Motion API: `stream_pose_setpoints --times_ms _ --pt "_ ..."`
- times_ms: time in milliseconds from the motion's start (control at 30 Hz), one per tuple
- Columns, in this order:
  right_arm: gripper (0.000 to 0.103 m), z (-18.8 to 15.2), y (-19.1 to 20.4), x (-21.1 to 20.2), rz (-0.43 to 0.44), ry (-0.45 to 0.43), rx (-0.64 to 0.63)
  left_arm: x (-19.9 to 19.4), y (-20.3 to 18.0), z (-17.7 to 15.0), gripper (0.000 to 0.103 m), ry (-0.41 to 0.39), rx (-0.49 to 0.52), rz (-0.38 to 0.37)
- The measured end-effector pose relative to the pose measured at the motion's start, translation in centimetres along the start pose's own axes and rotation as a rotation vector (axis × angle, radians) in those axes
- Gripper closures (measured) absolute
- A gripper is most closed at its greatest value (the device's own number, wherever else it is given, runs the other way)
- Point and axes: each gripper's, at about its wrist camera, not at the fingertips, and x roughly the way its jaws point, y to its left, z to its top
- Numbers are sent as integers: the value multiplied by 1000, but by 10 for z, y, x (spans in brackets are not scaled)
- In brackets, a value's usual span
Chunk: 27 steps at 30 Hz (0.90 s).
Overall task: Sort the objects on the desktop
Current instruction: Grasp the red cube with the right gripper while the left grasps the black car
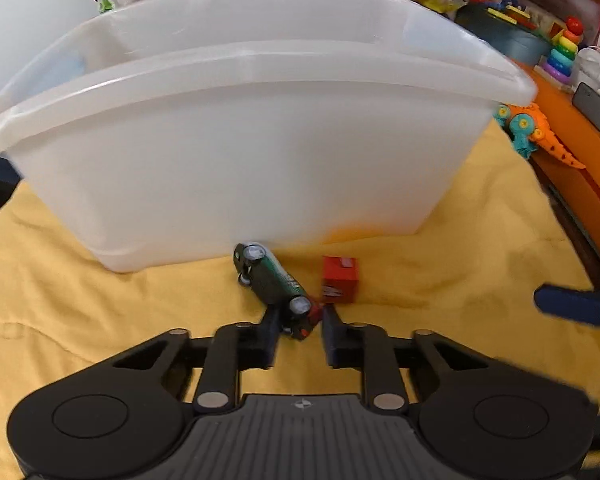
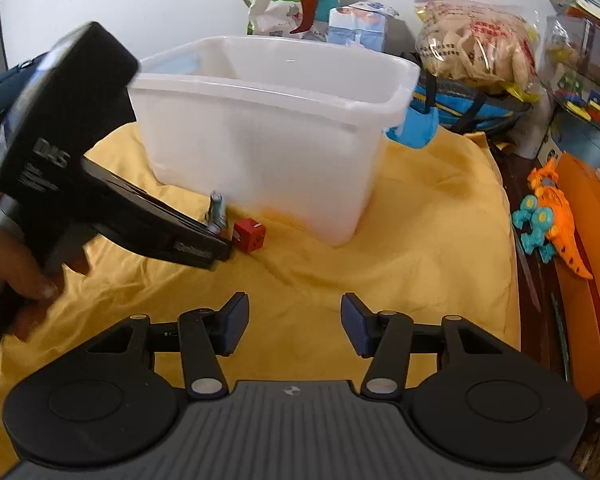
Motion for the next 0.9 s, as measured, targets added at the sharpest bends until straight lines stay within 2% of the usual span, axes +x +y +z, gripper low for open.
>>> stream_pose_setpoints --times_ms 100,200,300,400,467,500,567,733,800,900 --pt "48 5 9 15 34 -12 -3 -5 15 -3 82 16 4 -10" --pt "48 16 21 38 72 -32 -23 -12 18 -7 82 22 66 18" --pt "48 26 29 64 66 -3 -34 -16 26 -12 82 31 101 48" --pt "50 31 28 85 69 28 -12 -15 42 -15 82 47 73 47" --pt "60 32 29 93 75 46 -11 -14 49 -15 81 50 57 27" --pt "61 32 30 94 78 44 -16 -15 49 -15 81 42 62 19" --pt "73 33 32 92 91 39 -30 -17 45 -13 81 20 82 0" --pt "73 30 28 73 80 23 -39 -26 35 -13 78 11 134 -60" --pt "73 27 23 61 60 14 -42 -30 33 -16 74 22 158 -96" --pt "73 20 14 45 45 1 -13 -30 28 -15 69 31 127 -128"
